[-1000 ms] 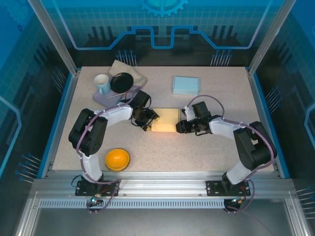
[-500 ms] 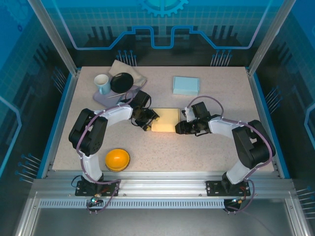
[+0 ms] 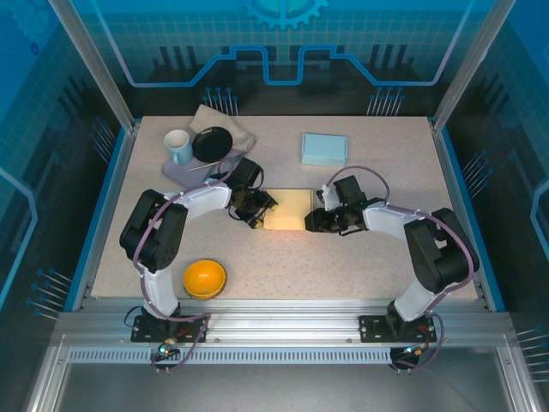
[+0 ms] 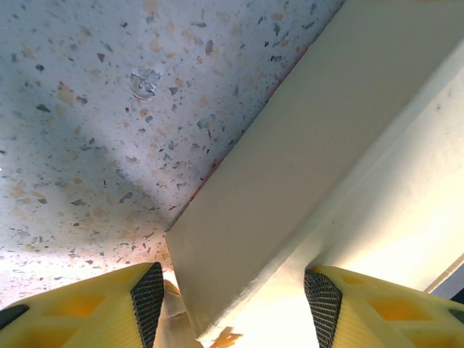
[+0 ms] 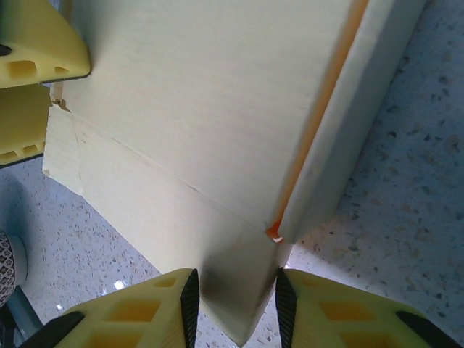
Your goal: Fold the paper box
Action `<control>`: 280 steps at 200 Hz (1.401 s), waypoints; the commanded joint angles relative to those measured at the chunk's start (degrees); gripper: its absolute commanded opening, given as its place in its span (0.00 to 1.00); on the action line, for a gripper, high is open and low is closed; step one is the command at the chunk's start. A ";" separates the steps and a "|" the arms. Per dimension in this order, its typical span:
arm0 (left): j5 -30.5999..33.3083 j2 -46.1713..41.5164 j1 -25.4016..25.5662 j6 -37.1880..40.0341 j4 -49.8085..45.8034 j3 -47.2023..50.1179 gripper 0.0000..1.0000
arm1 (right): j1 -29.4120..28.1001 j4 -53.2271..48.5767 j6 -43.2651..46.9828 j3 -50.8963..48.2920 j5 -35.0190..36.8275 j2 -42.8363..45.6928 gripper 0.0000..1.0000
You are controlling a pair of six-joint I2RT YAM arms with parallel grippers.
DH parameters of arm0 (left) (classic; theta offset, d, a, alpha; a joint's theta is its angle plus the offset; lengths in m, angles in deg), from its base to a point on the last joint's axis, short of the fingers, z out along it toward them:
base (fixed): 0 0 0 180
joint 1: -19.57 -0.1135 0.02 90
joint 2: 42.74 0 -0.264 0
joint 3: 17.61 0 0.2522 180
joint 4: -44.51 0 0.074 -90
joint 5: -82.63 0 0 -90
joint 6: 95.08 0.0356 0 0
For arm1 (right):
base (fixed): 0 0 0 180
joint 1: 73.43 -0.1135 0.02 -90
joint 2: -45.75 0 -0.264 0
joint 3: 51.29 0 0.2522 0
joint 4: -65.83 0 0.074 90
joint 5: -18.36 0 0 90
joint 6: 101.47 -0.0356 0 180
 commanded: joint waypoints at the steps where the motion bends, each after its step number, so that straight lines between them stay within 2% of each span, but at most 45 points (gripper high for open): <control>1: 2.19 3.33 0.38 0.02 -4.78 0.37 0.58 | 0.51 -0.79 2.08 1.97 0.01 0.12 0.35; 82: 2.19 3.67 0.28 0.31 -5.10 0.13 0.58 | 0.56 -3.30 4.80 2.96 3.67 -0.81 0.34; 185: 1.81 3.89 0.39 -0.19 -4.44 0.77 0.59 | 0.61 0.42 5.47 1.48 3.63 -3.06 0.32; 280: 2.01 4.10 0.23 -0.13 -4.49 0.88 0.59 | 0.43 -0.55 9.15 -0.10 7.86 -2.05 0.33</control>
